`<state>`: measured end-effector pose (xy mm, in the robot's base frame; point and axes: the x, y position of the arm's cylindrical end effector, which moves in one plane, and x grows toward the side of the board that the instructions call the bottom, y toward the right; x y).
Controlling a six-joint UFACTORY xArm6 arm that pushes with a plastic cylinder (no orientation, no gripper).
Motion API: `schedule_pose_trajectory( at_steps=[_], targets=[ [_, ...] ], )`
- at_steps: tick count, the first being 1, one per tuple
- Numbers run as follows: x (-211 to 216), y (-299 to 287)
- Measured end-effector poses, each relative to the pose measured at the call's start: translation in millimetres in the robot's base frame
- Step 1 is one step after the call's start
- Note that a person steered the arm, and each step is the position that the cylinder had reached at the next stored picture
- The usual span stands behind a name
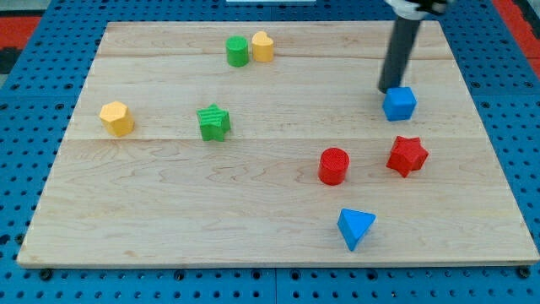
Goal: Move the blue cube horizontal to the green star
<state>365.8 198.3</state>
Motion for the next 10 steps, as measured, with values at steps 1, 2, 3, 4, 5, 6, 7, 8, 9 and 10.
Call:
schedule_pose_trajectory(
  at_steps=[1, 2, 3, 4, 5, 6, 7, 8, 9, 10],
  targets=[
    [43.4, 2.1],
    [62.6, 21.9],
    [109.0, 52.3],
    [121.4, 26.5],
    [85.0, -5.0],
    [62.1, -36.1],
    [60.6, -90.4],
    [77.4, -110.4],
    [102.1, -135.5],
    [89.0, -162.1]
  ],
)
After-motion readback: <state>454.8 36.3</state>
